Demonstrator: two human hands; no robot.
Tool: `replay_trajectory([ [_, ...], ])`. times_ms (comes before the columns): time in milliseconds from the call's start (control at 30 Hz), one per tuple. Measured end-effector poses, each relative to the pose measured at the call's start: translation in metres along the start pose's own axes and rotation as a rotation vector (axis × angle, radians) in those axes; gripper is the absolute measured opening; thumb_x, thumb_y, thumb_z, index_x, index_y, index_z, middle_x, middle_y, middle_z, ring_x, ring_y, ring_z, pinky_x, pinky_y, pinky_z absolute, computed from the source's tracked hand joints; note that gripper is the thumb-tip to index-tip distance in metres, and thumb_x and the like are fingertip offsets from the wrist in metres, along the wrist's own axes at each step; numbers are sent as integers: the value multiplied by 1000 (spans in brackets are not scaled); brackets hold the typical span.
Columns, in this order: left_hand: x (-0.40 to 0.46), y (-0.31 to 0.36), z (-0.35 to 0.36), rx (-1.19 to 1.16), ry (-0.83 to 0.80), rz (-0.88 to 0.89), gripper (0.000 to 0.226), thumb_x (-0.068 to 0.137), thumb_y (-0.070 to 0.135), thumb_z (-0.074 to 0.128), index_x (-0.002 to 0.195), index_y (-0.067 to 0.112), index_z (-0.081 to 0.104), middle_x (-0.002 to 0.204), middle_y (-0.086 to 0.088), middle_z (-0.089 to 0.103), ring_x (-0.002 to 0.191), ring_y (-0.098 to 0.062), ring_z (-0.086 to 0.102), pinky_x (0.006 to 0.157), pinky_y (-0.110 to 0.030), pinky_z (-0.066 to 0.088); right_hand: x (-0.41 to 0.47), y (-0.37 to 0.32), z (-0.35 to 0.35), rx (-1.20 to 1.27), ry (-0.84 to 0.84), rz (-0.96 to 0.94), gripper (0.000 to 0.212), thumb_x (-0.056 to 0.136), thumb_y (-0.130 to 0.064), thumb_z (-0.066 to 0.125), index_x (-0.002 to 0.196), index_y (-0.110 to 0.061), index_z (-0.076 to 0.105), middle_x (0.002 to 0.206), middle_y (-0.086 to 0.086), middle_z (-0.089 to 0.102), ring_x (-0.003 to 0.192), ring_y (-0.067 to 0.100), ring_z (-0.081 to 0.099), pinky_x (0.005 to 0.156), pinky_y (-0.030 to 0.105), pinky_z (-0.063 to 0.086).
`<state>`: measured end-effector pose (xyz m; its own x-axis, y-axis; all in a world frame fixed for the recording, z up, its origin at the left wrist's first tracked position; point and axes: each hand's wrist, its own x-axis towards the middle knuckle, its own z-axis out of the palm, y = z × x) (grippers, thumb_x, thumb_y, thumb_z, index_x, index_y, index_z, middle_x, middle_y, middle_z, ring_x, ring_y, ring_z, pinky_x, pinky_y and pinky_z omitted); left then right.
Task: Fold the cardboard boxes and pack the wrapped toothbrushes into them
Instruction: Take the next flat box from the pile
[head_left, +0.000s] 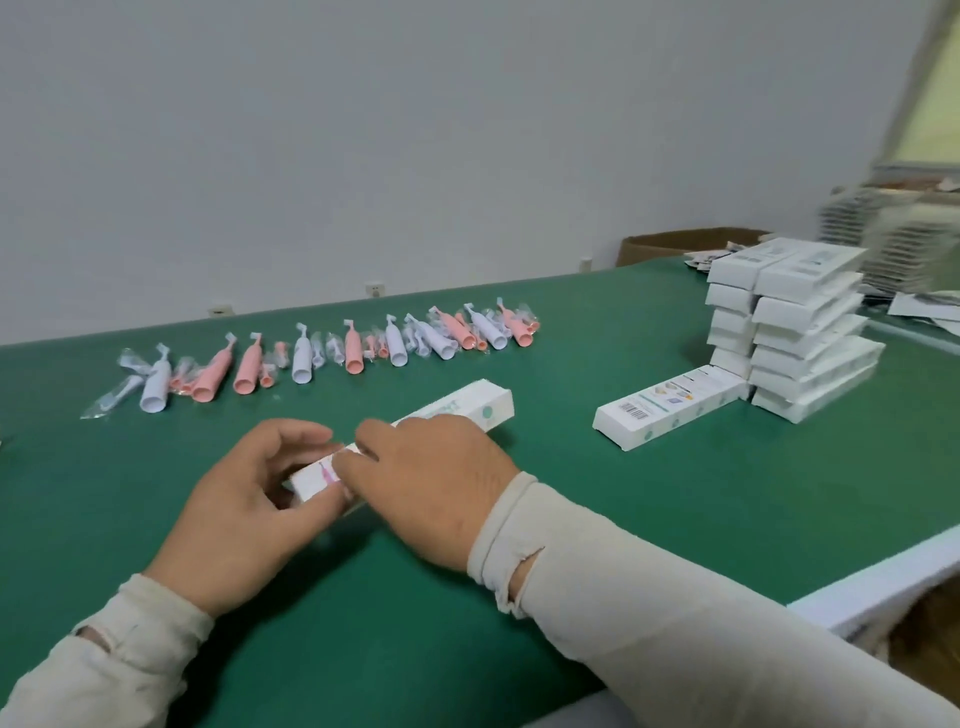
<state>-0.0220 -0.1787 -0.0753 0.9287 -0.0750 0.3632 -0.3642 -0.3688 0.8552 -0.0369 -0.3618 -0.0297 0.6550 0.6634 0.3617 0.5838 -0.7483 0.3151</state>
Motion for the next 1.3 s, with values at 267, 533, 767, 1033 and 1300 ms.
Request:
replay_trajectory([
  [267,-4,9,9,-172,-15,23,14,88,16,71,99,10,66,90,-7,75,76,-14,72,60,-23,55,-111,33,-31,-30,-15,350,18,73,-31,61,89,-21,58,83,-1,56,53,27,56,40,32,35],
  [533,-7,1,13,-41,-21,-17,3,89,9,70,87,12,70,78,-7,73,66,-15,69,64,-22,53,-175,97,-5,170,-417,813,58,77,-69,51,120,-31,48,126,-6,53,110,21,56,89,34,48],
  [767,-4,-8,8,-16,-19,-21,8,90,10,70,83,14,70,76,-8,71,61,-12,67,61,-19,51,-174,130,16,43,-303,1051,56,77,-83,39,100,-32,46,110,-5,64,85,21,53,71,34,44],
  [1033,-1,-11,9,3,-15,-12,10,90,11,70,80,15,70,72,-8,70,59,-13,65,57,-18,51,-159,103,4,-99,-73,1042,72,82,-83,30,118,-26,58,121,-2,63,105,25,64,77,35,48],
  [1300,-3,-11,-2,18,513,-36,20,89,10,69,73,19,64,68,-2,65,59,-6,53,60,-12,44,6,12,23,564,-54,543,32,87,-62,52,95,-32,62,99,-14,68,93,16,64,82,34,52],
])
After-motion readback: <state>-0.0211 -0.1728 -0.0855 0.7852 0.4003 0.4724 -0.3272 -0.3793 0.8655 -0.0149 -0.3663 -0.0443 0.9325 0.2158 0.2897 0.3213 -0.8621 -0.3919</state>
